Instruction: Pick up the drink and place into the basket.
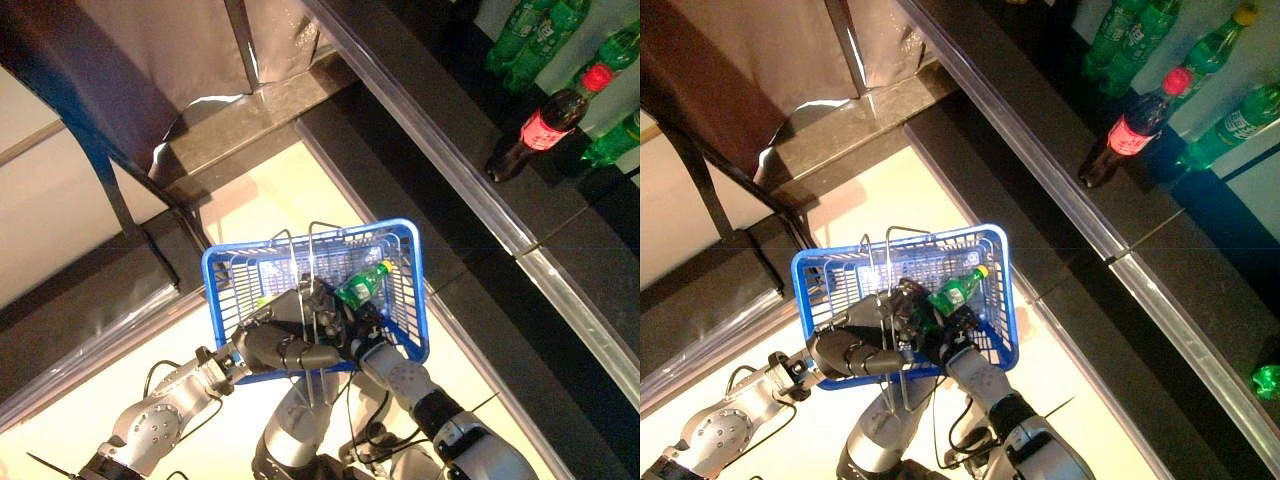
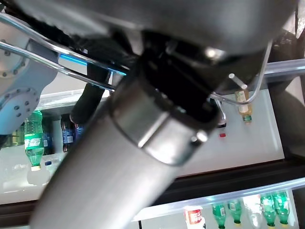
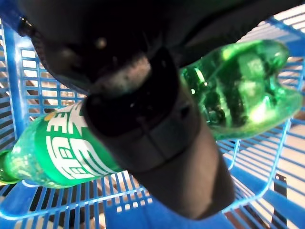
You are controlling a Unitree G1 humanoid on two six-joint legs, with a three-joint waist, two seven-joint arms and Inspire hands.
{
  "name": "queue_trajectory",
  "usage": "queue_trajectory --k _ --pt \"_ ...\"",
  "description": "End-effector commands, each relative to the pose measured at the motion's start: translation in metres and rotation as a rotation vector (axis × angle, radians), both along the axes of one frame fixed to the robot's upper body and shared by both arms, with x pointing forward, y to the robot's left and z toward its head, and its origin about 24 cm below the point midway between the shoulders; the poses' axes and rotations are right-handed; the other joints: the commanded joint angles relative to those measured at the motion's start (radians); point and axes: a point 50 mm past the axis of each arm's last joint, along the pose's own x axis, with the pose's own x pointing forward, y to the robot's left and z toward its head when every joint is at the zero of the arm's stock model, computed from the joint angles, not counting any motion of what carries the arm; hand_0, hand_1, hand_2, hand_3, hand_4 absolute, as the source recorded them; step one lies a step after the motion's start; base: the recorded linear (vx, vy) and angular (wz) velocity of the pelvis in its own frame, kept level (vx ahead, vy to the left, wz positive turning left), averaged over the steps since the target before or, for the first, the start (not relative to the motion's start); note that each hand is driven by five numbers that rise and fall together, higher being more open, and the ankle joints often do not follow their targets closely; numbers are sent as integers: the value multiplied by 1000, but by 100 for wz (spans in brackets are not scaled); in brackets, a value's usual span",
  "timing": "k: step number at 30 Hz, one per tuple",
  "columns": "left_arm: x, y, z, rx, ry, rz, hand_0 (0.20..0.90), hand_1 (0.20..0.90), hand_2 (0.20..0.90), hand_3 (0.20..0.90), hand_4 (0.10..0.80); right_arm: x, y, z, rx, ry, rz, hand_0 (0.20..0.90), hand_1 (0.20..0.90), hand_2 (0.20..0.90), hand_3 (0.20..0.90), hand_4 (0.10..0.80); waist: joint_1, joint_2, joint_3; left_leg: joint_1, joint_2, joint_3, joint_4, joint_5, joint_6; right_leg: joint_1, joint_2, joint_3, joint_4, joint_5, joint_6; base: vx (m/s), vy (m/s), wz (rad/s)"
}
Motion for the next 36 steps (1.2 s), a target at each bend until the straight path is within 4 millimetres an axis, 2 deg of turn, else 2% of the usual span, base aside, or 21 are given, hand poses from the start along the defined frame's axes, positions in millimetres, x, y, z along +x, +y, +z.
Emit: queue_trajectory --k 1,2,3,8,17,19,20,21,22,23,24,27,34,36 --pt "-45 -48 137 -568 -726 -512 300 300 300 200 100 31 21 53 172 -203 38 596 596 596 546 446 -30 87 -70 40 -5 5 94 -125 42 -69 8 -9 -33 234 -45 0 0 0" --pt "-45 -48 137 -570 -724 -514 300 300 300 200 100 32 20 52 168 -203 38 794 794 794 776 676 -29 87 -70 41 -5 5 93 -125 42 -68 8 -8 -35 235 -45 0 0 0" --pt "-45 -48 137 -571 -723 -515 300 300 300 200 100 32 19 51 157 -204 42 900 900 900 900 800 -29 86 -70 41 -5 5 93 -125 43 -68 8 -8 -36 235 -45 0 0 0" --pt "-46 -48 139 -569 -715 -516 300 300 300 200 100 33 10 44 103 -203 53 900 900 900 900 800 -27 81 -67 38 -5 7 97 -129 47 -72 4 -8 -33 238 -41 0 0 0" --pt "-47 -49 140 -572 -720 -512 300 300 300 200 100 38 3 47 79 -250 5 900 900 900 900 800 -23 68 -59 34 -3 10 99 -131 49 -76 5 -13 -29 240 -40 3 -4 0" --pt "-45 -53 143 -561 -716 -506 300 300 300 200 100 39 6 50 97 -273 -13 900 900 900 900 800 -24 59 -58 34 1 12 102 -133 54 -77 5 -10 -20 239 -36 16 -22 1" --pt "-43 -57 145 -553 -714 -501 300 300 300 200 100 40 9 52 109 -283 -16 900 900 900 900 800 -24 59 -59 27 6 14 97 -107 59 -82 8 -22 -25 262 -48 42 -41 2" --pt "-42 -59 145 -548 -712 -494 300 300 300 200 100 40 12 53 116 -288 -14 900 900 900 900 800 -27 48 -61 37 8 12 101 -132 55 -75 12 -6 -19 241 -38 47 -45 1" --pt "-40 -61 146 -543 -710 -488 300 300 300 200 100 41 15 56 123 -297 -15 900 900 900 900 800 -28 43 -62 38 10 13 103 -134 55 -73 15 -4 -20 242 -38 59 -57 4" --pt "-35 -69 149 -528 -708 -467 300 300 300 200 100 41 21 63 139 -328 -4 900 900 900 900 800 -38 33 -66 30 20 19 101 -107 58 -75 20 -13 -28 267 -48 -25 -10 4" --pt "-34 -71 151 -525 -709 -457 300 300 300 200 100 41 23 66 143 -341 1 900 900 900 900 800 -43 28 -66 29 23 22 102 -107 57 -75 21 -11 -29 268 -47 -44 1 5" --pt "-26 -80 155 -518 -717 -404 300 300 300 200 100 33 31 77 136 -428 44 900 900 900 900 800 -76 9 -69 31 35 38 97 -104 57 -82 24 2 -30 271 -46 -7 8 -5" --pt "-17 -93 159 -512 -740 -310 300 300 300 200 100 14 38 88 105 -563 134 900 900 900 900 800 -137 -12 -68 26 50 70 106 -103 56 -106 22 31 -13 269 -46 -17 40 -10" --pt "-12 -97 162 -508 -759 -255 300 300 300 200 100 2 38 91 73 -627 200 900 900 900 900 800 -169 -20 -67 27 55 84 106 -101 57 -119 24 51 -6 266 -47 -27 61 -16"
